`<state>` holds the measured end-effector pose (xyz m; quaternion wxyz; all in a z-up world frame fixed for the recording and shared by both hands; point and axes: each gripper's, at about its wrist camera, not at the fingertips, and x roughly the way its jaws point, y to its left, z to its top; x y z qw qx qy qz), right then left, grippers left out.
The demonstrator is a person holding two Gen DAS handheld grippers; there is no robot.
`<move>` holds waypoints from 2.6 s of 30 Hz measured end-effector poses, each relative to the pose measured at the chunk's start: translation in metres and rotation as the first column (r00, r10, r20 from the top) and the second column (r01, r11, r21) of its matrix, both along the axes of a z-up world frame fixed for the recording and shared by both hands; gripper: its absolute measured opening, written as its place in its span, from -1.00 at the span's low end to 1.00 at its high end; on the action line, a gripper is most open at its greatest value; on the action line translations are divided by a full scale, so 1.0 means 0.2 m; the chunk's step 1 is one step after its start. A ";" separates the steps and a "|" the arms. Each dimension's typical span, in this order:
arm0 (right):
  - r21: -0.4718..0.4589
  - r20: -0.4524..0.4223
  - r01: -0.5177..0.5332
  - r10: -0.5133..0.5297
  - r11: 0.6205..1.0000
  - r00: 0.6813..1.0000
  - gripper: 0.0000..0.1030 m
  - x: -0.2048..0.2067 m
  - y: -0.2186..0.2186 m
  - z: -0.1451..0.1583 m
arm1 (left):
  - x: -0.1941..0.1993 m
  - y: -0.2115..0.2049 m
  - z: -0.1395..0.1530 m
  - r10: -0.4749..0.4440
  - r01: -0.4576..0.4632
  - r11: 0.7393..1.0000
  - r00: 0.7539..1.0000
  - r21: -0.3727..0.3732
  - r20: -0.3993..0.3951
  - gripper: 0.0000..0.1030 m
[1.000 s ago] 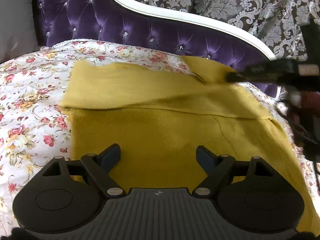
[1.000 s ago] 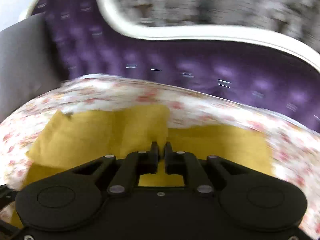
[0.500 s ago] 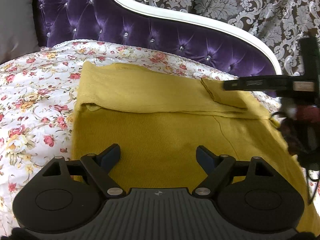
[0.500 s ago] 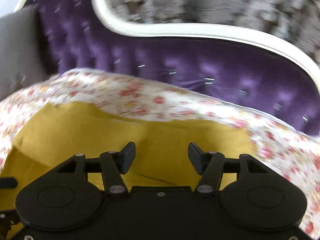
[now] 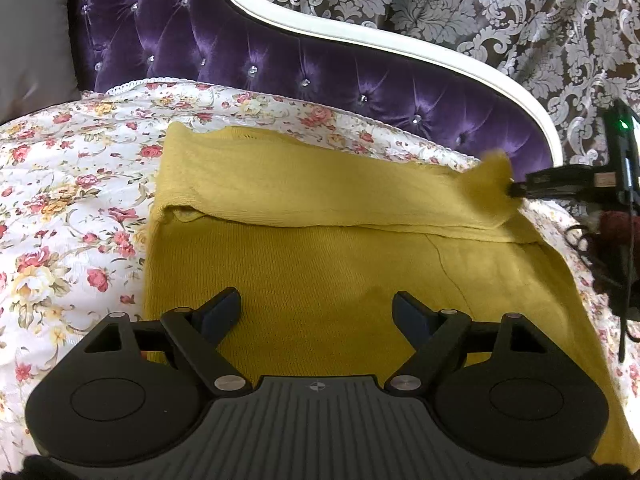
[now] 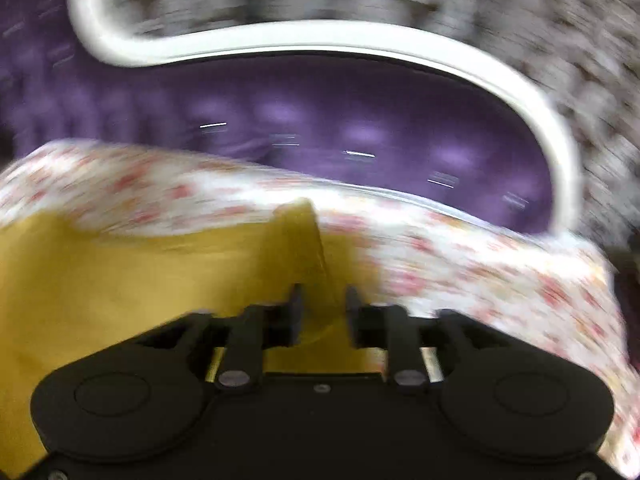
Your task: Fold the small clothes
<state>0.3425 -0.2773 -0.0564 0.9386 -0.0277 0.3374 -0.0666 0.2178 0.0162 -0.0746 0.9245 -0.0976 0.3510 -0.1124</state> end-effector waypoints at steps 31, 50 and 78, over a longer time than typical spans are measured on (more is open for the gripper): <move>0.107 0.040 -0.197 0.193 0.975 0.980 0.99 -0.02 0.14 -0.25 | 0.48 0.23 -0.05 0.216 -0.215 0.965 0.976 0.152 0.013 1.00; 0.110 0.033 -0.195 0.192 0.975 0.981 0.99 -0.01 0.14 -0.26 | 0.47 0.24 -0.05 0.219 -0.221 0.966 0.975 0.130 0.029 1.00; 0.116 0.014 -0.182 0.181 0.976 0.983 0.99 0.00 0.12 -0.24 | 0.50 0.27 -0.02 0.216 -0.212 0.966 0.976 0.145 -0.010 1.00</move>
